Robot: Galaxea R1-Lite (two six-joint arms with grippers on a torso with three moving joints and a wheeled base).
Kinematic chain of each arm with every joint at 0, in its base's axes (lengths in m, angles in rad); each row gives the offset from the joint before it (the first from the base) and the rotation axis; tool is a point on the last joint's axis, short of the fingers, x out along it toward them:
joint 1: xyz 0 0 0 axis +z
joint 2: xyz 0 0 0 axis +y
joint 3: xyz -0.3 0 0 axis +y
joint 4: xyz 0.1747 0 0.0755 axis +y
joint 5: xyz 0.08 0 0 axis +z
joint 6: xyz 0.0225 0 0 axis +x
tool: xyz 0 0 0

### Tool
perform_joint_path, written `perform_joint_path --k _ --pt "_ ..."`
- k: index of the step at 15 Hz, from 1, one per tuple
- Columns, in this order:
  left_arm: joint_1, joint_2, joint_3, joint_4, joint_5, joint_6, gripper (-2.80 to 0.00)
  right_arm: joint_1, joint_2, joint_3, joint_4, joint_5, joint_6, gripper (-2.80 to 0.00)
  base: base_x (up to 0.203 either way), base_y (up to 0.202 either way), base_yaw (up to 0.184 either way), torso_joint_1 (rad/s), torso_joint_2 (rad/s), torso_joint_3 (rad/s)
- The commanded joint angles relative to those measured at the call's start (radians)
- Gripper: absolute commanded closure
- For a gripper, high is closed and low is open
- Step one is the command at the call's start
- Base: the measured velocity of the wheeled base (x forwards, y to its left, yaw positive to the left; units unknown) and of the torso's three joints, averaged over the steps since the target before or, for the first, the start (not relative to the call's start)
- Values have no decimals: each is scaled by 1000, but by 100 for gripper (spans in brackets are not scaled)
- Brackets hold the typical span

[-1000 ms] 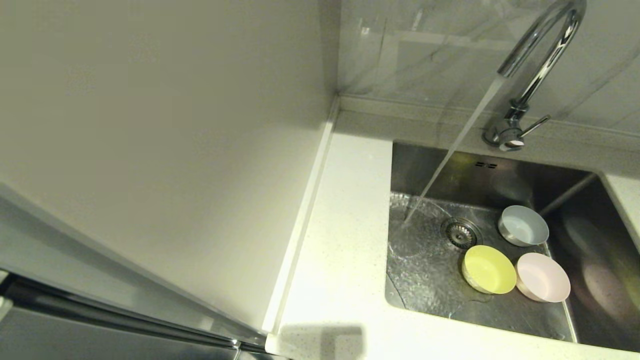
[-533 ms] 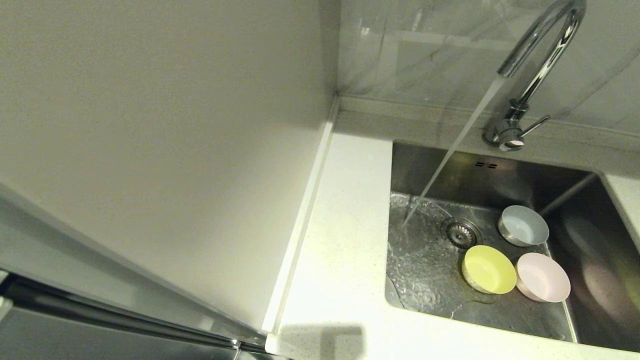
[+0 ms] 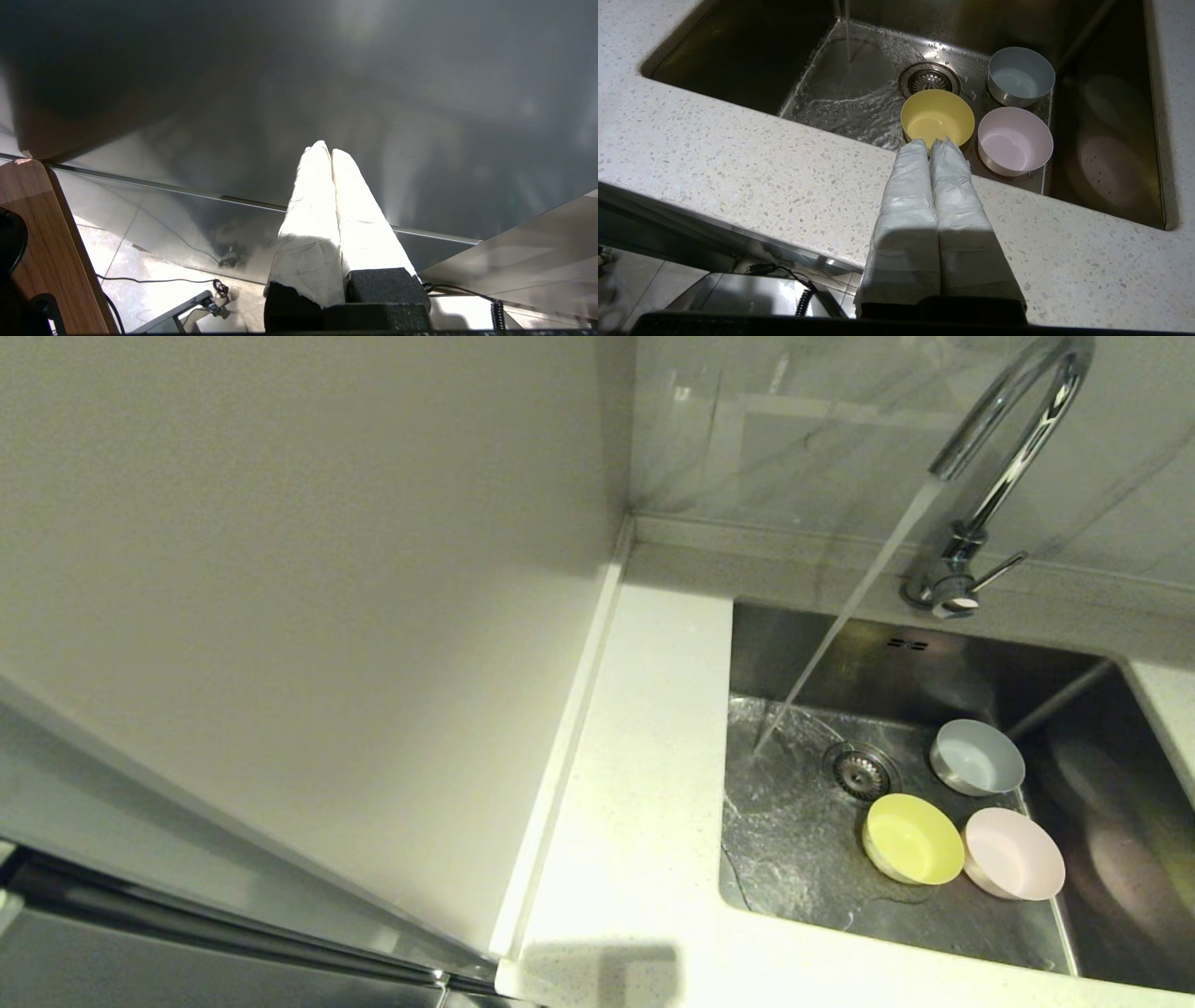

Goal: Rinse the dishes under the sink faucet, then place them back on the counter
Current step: Wait for the water to rinse the bowl

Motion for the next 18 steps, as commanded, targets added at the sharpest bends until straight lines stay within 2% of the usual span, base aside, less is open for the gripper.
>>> perform_joint_path --k 1,18 --pt "0 0 3 -1 0 0 0 0 2 -1 -1 0 0 0 0 0 0 0 0 0" --pt "0 0 3 -1 0 0 0 1 2 0 -1 0 0 0 0 0 0 0 0 0"
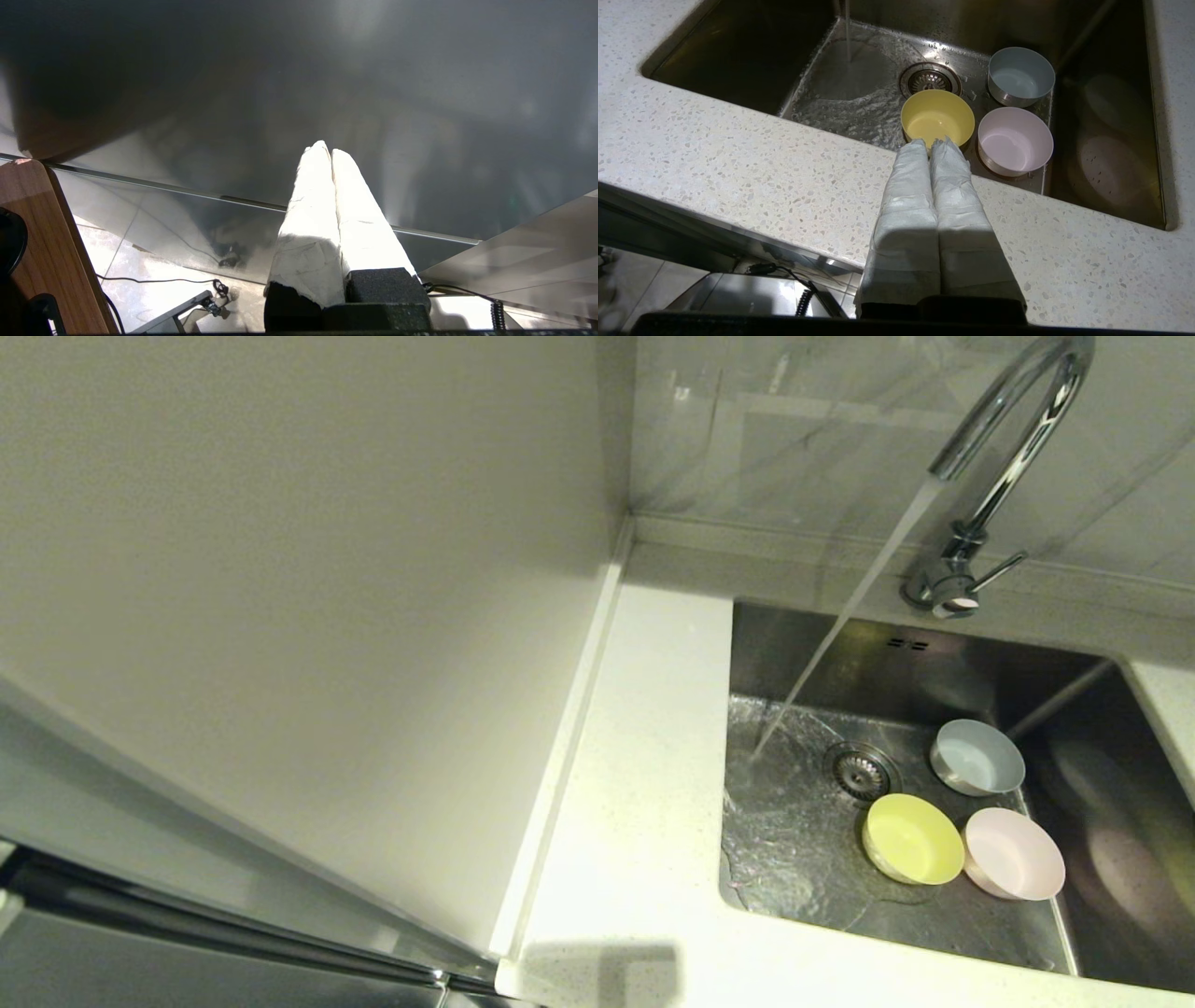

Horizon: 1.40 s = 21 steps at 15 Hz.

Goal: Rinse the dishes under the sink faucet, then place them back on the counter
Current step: Wait for the water to rinse the bowl

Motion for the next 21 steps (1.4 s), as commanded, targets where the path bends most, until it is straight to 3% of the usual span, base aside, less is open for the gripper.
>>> perform_joint_path --k 1,15,21 --pt "0 0 3 0 0 0 0 0 1 0 0 0 0 0 0 0 0 0 0 0" --pt "0 0 3 0 0 0 0 1 1 -8 -11 3 -5 0 0 0 0 0 0 0" --pt "0 0 3 0 0 0 0 1 53 -234 68 67 0 0 0 0 0 0 0 0"
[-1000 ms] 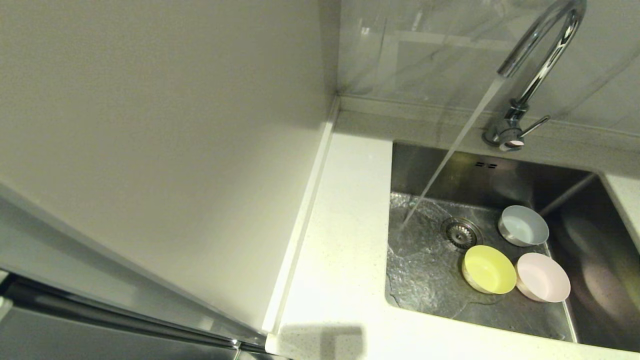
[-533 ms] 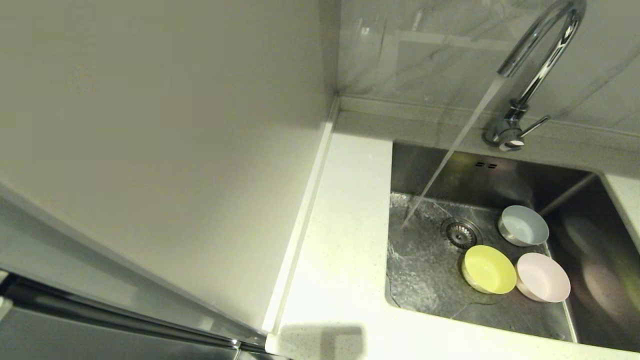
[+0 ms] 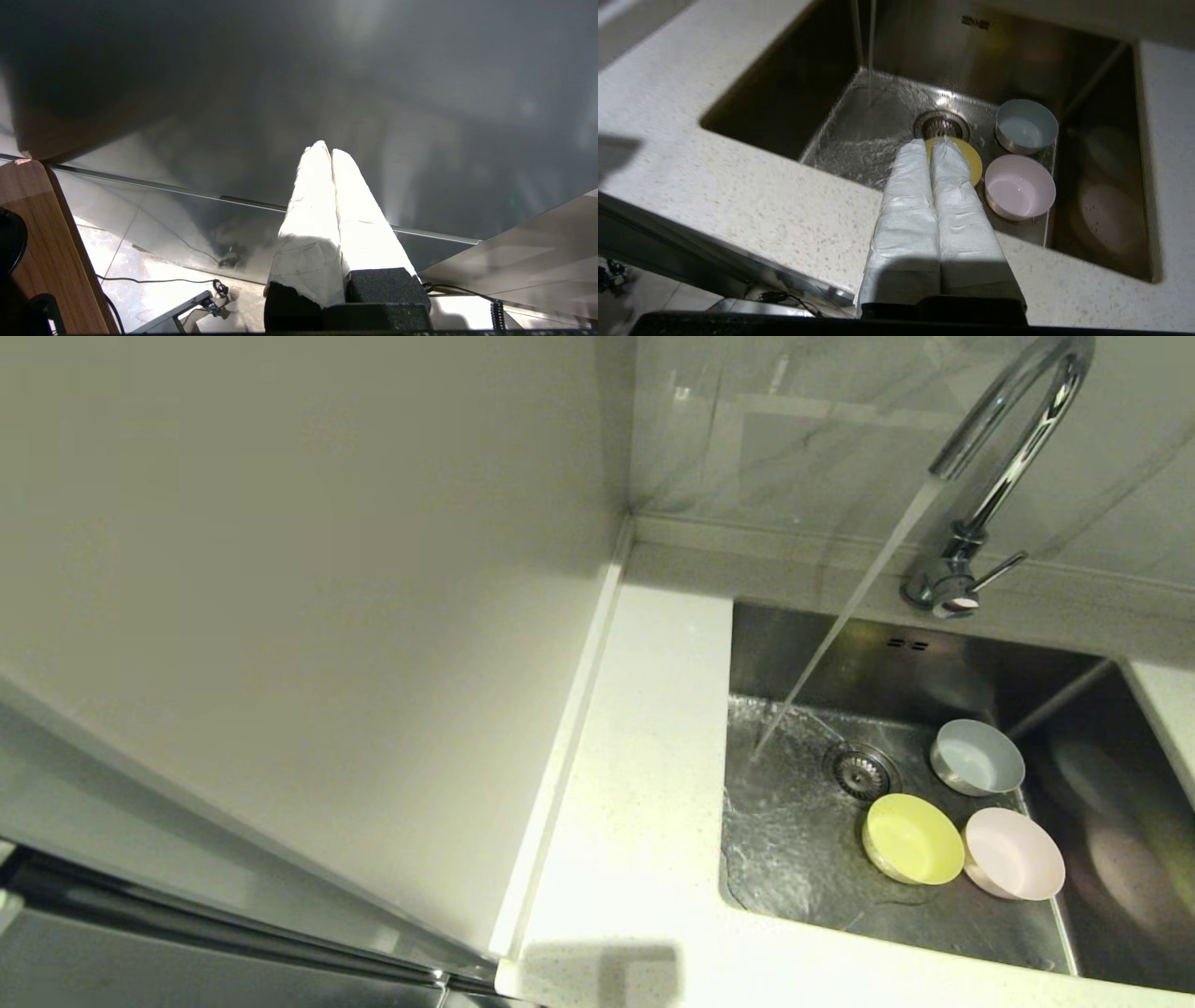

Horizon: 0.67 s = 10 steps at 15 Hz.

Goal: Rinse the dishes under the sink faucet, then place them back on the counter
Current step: Wait for the water to rinse the bowl

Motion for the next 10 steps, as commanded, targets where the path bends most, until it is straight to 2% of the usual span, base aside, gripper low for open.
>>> perform_joint_path --k 1,3,6,10 --pt "0 0 3 0 0 -1 0 0 96 -98 11 7 1 0 0 0 0 0 0 0" --pt "0 0 3 0 0 -1 0 0 234 -187 13 6 2 0 0 0 0 0 0 0" --pt "0 0 3 0 0 -1 0 0 464 -404 13 1 6 0 0 0 0 0 0 0" --pt "0 0 3 0 0 -1 0 0 772 -673 13 -11 82 0 0 0 0 0 0 0"
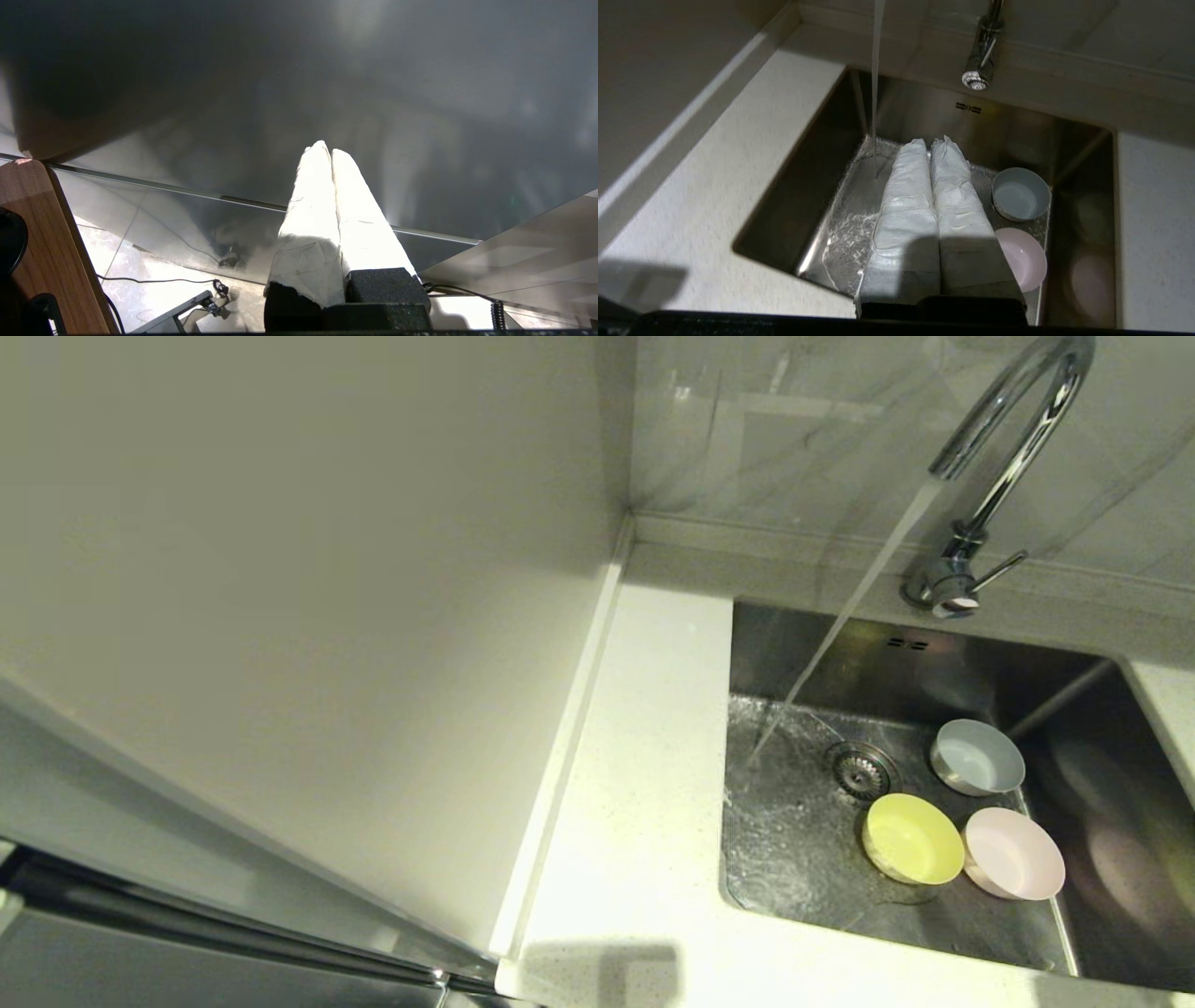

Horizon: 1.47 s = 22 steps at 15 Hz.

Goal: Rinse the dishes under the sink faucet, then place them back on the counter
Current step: Wait for the water to rinse the bowl, then turn off the faucet

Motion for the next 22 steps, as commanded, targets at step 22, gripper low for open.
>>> perform_joint_path --k 22 --pt "0 0 3 0 0 -1 0 -510 1116 -830 472 434 305 0 0 0 0 0 0 0"
